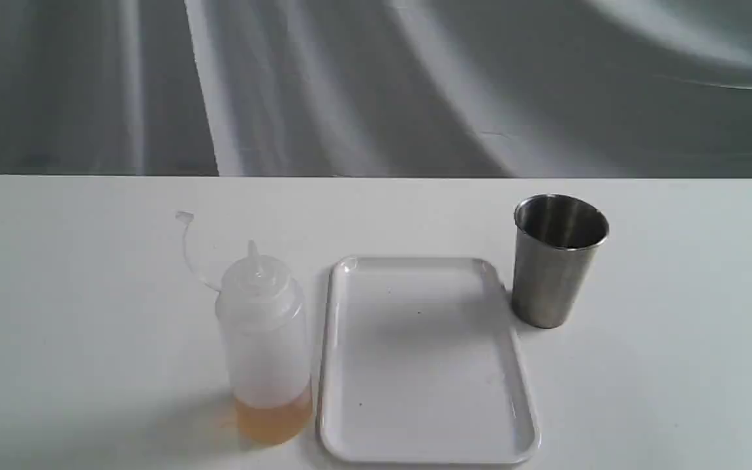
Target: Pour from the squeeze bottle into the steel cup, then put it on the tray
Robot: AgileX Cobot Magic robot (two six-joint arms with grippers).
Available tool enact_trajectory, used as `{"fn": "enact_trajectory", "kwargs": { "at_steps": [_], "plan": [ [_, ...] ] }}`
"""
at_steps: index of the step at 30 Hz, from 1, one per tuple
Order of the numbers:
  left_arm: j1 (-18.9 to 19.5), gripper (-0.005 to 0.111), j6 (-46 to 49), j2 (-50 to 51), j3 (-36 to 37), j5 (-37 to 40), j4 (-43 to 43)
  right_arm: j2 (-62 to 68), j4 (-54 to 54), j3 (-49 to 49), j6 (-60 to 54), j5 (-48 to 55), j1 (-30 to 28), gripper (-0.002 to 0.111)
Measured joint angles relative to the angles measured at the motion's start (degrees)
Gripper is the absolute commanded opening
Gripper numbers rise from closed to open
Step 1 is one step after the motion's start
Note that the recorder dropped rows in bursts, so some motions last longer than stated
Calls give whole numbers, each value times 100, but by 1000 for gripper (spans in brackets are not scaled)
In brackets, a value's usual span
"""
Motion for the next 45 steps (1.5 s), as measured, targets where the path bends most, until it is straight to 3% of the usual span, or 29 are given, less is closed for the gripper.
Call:
{"fn": "enact_trajectory", "kwargs": {
  "at_steps": [11, 30, 36, 45],
  "plan": [
    [0, 0, 0, 0, 0, 0, 0, 1277, 0, -1192, 0, 545, 0, 0],
    [0, 0, 0, 0, 0, 0, 0, 2107, 22, -1335, 0, 34, 59, 0],
    [0, 0, 0, 0, 0, 0, 0, 2776, 127, -1473, -28, 38, 729, 0],
    [0, 0, 0, 0, 0, 0, 0, 4964, -39, -2610, -575, -446, 2444, 0]
  ]
}}
